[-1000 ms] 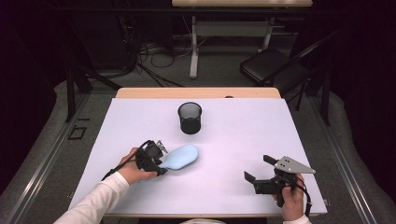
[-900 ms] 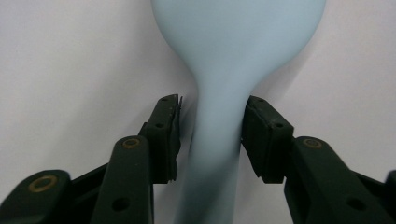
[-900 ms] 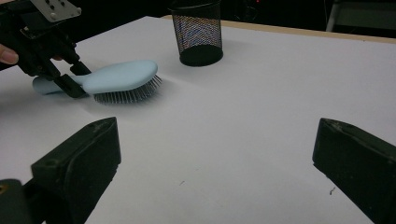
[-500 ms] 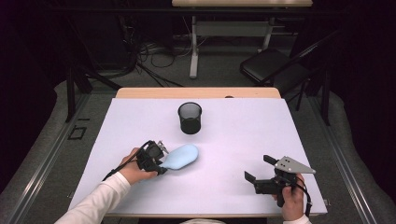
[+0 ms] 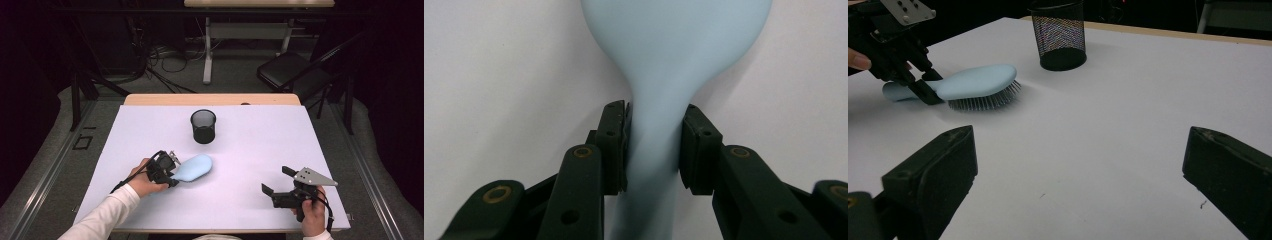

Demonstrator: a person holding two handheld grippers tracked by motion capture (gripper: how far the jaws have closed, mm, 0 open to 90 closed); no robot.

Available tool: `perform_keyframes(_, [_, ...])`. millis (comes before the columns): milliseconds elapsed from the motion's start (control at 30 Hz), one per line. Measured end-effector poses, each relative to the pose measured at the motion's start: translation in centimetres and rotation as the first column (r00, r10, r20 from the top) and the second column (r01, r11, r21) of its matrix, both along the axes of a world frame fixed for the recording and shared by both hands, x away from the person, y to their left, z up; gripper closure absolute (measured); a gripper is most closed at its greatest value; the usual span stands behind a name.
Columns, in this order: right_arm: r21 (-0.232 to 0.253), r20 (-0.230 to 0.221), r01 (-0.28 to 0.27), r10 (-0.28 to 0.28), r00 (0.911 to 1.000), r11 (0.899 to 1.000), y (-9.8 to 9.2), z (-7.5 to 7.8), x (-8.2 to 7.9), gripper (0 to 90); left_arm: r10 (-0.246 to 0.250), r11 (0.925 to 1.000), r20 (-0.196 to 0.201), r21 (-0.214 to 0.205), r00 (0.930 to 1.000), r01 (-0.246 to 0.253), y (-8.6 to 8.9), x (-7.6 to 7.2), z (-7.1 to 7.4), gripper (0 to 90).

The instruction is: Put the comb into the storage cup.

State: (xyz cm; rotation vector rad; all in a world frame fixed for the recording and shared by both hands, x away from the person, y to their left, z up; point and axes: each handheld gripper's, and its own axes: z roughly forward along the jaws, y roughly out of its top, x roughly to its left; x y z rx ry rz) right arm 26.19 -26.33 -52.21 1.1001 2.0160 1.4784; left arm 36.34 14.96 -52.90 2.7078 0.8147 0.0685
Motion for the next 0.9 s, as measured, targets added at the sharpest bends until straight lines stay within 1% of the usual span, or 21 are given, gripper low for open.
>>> perform_keyframes(267, [0.0,-0.001,0.0,0.0,1.0,1.0,-0.04,-0.02,0.04,0.8,-0.02,0.9997,0.015,0.017,0.9997,0.02,-0.18,-0.13,0.03,68.6])
perform_keyframes(900, [0.001,-0.004,-0.002,0.002,1.0,1.0,-0.06,-0.03,0.04,0.8,-0.027,0.9995,0.014,0.015,0.9996,0.026,-0.27,-0.15,0.06,69.4])
